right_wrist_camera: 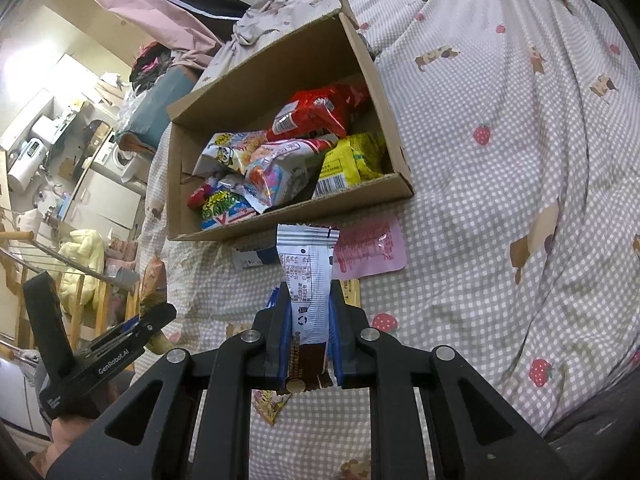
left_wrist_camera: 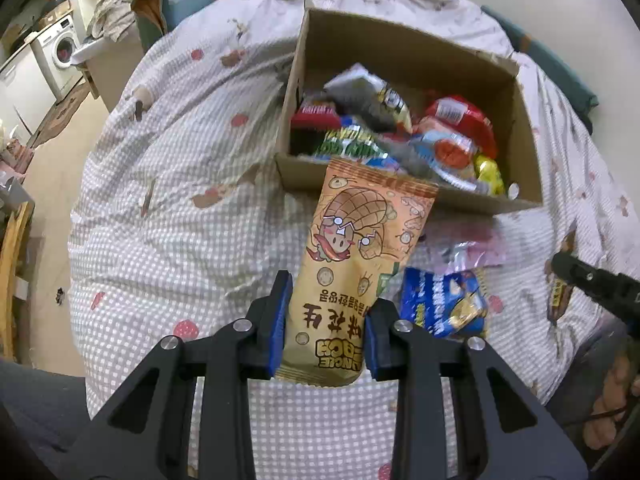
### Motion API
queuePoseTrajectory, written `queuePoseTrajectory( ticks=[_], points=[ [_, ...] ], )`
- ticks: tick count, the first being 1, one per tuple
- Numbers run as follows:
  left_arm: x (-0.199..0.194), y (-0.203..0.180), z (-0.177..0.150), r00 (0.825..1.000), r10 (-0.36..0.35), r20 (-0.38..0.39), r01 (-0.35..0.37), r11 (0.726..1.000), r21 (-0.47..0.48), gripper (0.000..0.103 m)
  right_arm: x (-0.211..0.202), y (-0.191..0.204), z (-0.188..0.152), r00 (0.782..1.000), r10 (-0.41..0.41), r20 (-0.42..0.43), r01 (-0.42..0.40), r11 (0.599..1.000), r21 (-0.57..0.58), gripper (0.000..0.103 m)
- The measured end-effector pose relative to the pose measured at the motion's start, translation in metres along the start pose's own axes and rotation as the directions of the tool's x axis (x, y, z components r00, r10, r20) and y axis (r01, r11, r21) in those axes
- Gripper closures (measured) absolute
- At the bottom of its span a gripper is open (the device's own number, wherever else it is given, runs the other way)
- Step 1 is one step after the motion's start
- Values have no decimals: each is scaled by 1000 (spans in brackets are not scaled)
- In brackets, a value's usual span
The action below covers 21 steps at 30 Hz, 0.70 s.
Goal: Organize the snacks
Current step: 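Carry both snacks over the box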
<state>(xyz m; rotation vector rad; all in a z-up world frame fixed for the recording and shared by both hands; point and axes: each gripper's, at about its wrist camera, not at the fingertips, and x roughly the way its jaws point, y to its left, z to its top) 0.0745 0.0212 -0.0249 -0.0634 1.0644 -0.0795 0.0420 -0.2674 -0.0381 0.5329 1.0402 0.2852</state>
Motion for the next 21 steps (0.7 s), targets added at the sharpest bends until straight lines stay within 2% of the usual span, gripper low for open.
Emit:
queuePoseTrajectory(
  ticks=[5, 11, 16, 21],
  points=[
    [-11, -3, 3, 997, -4, 82, 2, 1000, 19, 76, -8, 1, 0, 999, 31, 21, -31, 999, -7, 86],
    [-23, -6, 6, 991, -12, 130, 10, 1000, 19, 76, -21, 6, 2, 996, 68, 62, -67, 998, -21, 86],
    [-41, -4, 19, 987, -46, 155, 46, 999, -2, 76, -37, 4, 10, 985, 129, 117, -128, 992, -15, 86],
    [-55, -7, 41, 979, -47, 196, 43, 999, 25, 76, -51, 4, 31, 969, 164, 186, -163, 986, -21, 86]
  ],
)
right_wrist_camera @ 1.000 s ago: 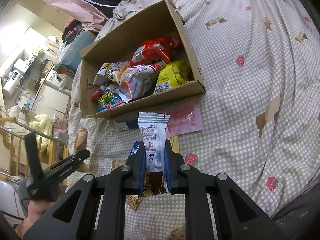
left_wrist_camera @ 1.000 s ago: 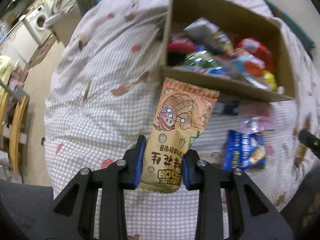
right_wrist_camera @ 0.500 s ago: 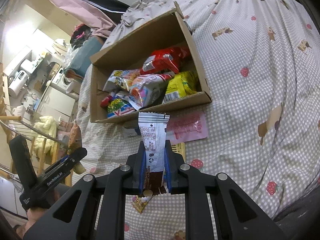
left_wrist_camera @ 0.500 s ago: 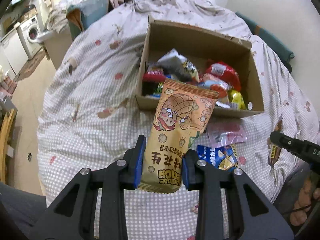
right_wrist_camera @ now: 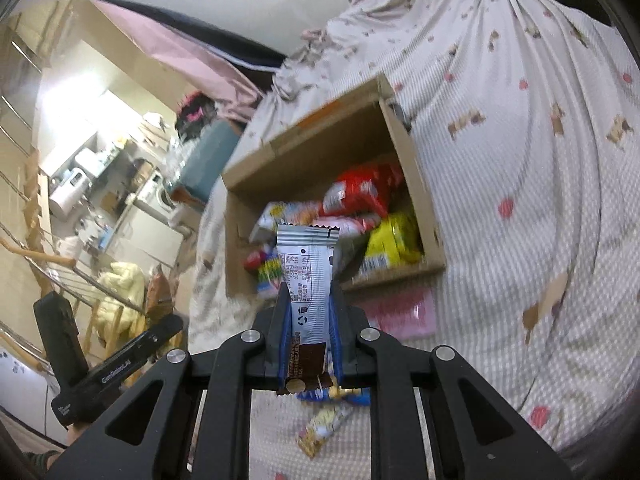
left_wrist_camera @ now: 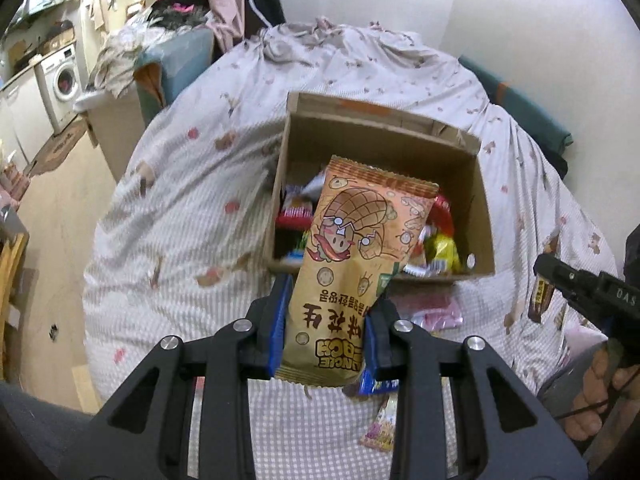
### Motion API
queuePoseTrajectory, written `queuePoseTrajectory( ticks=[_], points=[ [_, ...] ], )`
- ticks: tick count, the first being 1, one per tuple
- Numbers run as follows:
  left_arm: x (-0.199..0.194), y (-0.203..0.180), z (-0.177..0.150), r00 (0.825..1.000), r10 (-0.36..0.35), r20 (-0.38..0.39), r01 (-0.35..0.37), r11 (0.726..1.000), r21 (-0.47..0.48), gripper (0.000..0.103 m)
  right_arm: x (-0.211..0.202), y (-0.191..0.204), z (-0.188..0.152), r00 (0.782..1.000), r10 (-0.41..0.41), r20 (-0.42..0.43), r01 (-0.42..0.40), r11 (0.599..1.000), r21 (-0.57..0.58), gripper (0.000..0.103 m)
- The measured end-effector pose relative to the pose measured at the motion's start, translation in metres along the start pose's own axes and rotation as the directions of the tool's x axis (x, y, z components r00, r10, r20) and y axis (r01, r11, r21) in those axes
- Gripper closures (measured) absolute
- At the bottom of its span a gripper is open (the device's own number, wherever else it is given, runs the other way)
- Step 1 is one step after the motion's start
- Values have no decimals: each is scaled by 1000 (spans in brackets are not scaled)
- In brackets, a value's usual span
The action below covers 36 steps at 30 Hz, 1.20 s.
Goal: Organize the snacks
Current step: 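Carry both snacks over the box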
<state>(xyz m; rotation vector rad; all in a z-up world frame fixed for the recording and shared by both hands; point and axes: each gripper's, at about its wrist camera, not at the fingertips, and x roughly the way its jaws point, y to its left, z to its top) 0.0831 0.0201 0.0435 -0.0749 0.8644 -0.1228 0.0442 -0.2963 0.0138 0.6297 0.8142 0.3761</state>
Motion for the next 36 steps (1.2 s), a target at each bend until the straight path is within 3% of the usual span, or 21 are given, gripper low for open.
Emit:
queuePoseTrajectory(
  ticks=[3, 13, 25, 31, 36],
  points=[
    [4, -3, 14, 1000, 19, 16, -19, 1000, 20, 76, -1, -3, 14, 998, 54, 37, -55, 998, 28, 86],
    [31, -9, 44, 999, 34, 25, -35, 999, 37, 75, 15, -13, 46, 997, 25, 71, -27, 999, 20, 86],
    [90, -17, 76, 999, 19, -30, -18, 999, 30, 75, 68, -22, 65, 997, -77, 3, 77, 996, -44, 86],
    [124, -32, 97, 997, 31, -72, -27, 998, 53, 75, 99, -26, 73, 995, -86, -47, 83, 995, -56, 86],
    [152, -37, 109, 990, -3, -142, 3, 1000, 0, 75, 119, -26, 76, 993, -70, -92, 65, 996, -64, 86]
  ],
)
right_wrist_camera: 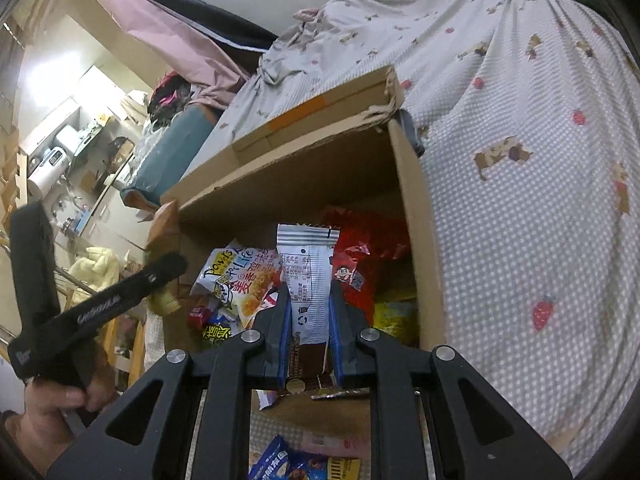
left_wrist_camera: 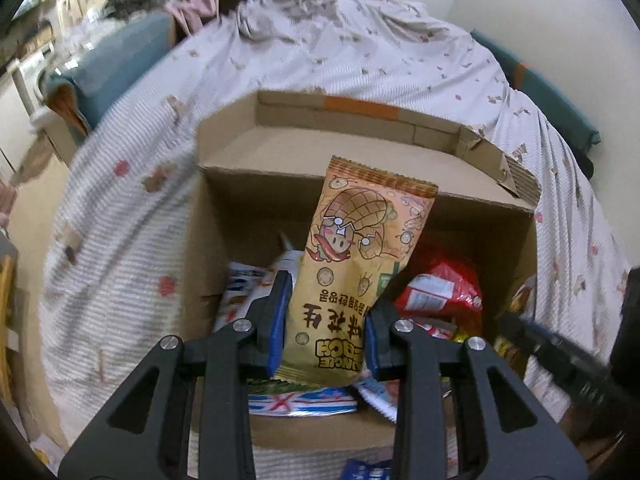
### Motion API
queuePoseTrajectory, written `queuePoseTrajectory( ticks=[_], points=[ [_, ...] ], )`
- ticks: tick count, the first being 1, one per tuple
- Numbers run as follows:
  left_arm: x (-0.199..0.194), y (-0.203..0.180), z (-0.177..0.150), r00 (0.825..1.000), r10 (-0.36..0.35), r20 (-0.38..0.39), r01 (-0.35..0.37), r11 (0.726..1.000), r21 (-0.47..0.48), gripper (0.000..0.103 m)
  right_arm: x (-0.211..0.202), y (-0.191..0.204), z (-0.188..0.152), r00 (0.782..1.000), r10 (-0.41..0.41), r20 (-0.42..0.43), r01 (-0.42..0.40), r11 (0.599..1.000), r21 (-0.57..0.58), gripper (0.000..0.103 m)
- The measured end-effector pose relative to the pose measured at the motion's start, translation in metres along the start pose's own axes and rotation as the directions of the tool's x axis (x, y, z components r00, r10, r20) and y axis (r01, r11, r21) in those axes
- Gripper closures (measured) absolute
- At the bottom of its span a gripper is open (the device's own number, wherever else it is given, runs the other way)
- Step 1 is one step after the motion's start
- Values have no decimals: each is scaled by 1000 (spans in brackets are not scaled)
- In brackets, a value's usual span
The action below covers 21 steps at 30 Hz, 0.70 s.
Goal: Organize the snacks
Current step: 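Carry both snacks over the box, then open both tools to drop the snacks into the box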
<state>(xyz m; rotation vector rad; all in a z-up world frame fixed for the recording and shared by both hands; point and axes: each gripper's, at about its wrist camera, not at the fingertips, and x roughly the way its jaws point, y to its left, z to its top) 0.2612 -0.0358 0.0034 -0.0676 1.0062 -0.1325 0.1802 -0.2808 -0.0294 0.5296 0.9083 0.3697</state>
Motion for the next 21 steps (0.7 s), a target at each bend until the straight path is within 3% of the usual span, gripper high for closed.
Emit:
queuePoseTrajectory(
  ticks=[6, 21],
  points=[
    [20, -17, 10, 999, 20, -35, -20, 1000, 22, 73, 14, 3, -5, 999, 8, -53, -9, 1000, -9, 86],
    [25, -18, 8, 995, 75, -58, -72, 996, 50, 72, 18, -2, -2, 997, 19, -76, -17, 1000, 24, 85]
  ],
)
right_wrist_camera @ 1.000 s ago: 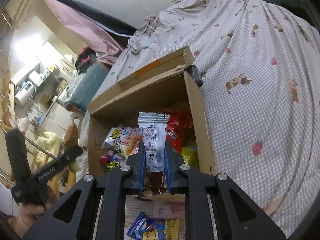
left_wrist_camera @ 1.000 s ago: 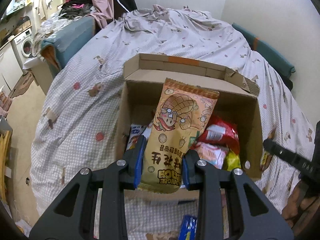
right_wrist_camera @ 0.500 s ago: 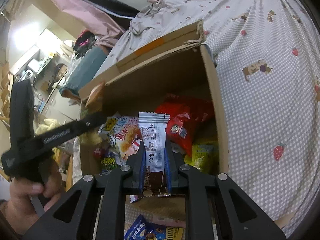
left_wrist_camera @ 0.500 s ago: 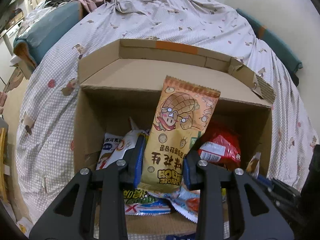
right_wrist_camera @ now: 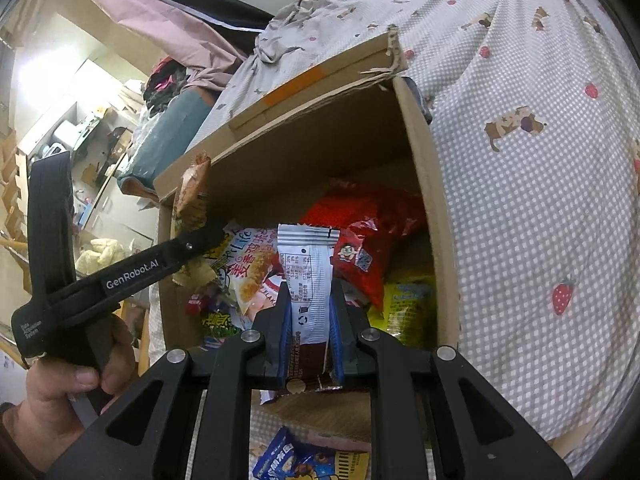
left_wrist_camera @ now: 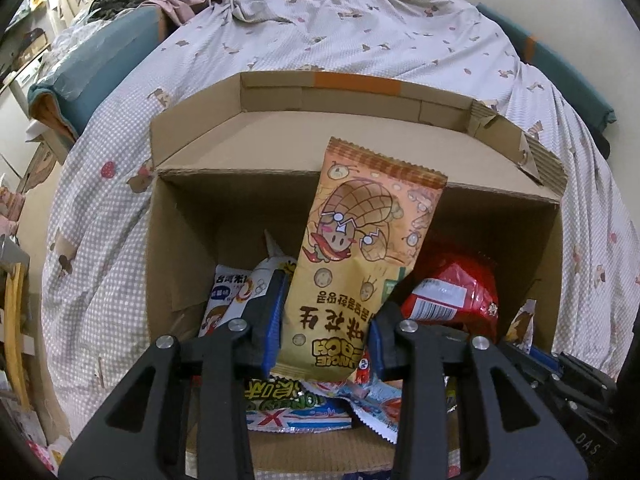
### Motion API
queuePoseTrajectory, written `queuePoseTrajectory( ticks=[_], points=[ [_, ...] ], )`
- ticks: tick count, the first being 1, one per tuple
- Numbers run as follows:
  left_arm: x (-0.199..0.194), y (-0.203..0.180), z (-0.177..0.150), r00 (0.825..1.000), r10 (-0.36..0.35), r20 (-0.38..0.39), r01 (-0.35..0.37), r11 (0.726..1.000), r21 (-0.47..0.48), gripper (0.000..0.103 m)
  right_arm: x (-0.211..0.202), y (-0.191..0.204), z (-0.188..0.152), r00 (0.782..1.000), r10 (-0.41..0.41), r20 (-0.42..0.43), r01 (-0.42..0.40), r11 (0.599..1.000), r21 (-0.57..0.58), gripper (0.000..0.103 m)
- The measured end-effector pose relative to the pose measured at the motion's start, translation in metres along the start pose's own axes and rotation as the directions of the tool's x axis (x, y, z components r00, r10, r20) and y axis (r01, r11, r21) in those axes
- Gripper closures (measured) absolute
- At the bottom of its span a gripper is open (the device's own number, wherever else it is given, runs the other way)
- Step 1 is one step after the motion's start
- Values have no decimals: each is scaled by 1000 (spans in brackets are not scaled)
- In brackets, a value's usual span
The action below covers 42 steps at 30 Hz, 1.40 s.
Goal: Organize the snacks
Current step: 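Open both tools to drop the snacks into the box, then move both tools back toward the remaining snacks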
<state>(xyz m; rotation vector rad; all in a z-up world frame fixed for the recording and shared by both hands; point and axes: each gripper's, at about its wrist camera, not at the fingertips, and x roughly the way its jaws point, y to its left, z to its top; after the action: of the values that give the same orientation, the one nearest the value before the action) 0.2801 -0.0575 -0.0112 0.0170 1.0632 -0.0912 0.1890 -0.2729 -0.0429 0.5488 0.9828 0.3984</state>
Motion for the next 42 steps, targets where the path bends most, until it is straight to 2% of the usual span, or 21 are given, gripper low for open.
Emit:
queuePoseTrajectory(
  ticks=[5, 6, 7, 9, 11, 14, 16, 18, 23, 27, 30, 33, 42],
  points=[
    [-7, 0, -1, 1000, 27, 11, -27, 999, 22, 70, -1, 2, 0, 1000, 15, 4, -15, 1000, 3, 82],
    [-8, 1, -1, 1000, 27, 14, -27, 1000, 15, 64, -3, 3, 0, 1000, 18, 13, -18, 1000, 4, 82],
    [-10, 4, -2, 1000, 21, 17, -21, 1000, -1, 53, -6, 4, 1, 999, 20, 27, -20, 1000, 1, 82],
    [-14, 7, -3, 999, 24, 26, -23, 1000, -21, 44, -10, 5, 2, 999, 19, 43, -19, 1000, -6, 82],
    [-16, 8, -3, 999, 22, 31, -22, 1000, -22, 43, -13, 4, 3, 999, 16, 50, -16, 1000, -1, 79],
    [-21, 9, -3, 998, 40, 45, -39, 999, -16, 42, -15, 0, 4, 998, 11, 59, -12, 1000, 17, 60],
    [-25, 12, -4, 998, 36, 60, -34, 999, -29, 39, -19, 0, 3, 997, 12, 82, -14, 1000, 24, 32],
    [-30, 15, -5, 997, 34, 73, -30, 998, -48, 29, -25, 1, 4, 994, 3, 114, -5, 1000, 18, 26],
    [-40, 22, -9, 995, 23, 95, -18, 998, -63, 27, -31, 2, 6, 992, -4, 127, 3, 1000, 11, 24],
    [-51, 25, -14, 994, 9, 110, -2, 998, -57, 26, -42, 6, 0, 989, -30, 147, 31, 1000, 0, 13],
    [-64, 24, -20, 989, 33, 143, -29, 999, -26, 20, -50, 9, -5, 987, -29, 156, 32, 999, -12, 7],
    [-74, 23, -25, 986, 32, 165, -31, 999, -8, 14, -57, 10, -11, 987, -32, 157, 34, 999, -4, 7],
    [-96, 26, -50, 987, 15, 160, -17, 1000, 10, 14, -76, 15, -27, 984, -58, 170, 62, 998, -17, 6]
  ],
)
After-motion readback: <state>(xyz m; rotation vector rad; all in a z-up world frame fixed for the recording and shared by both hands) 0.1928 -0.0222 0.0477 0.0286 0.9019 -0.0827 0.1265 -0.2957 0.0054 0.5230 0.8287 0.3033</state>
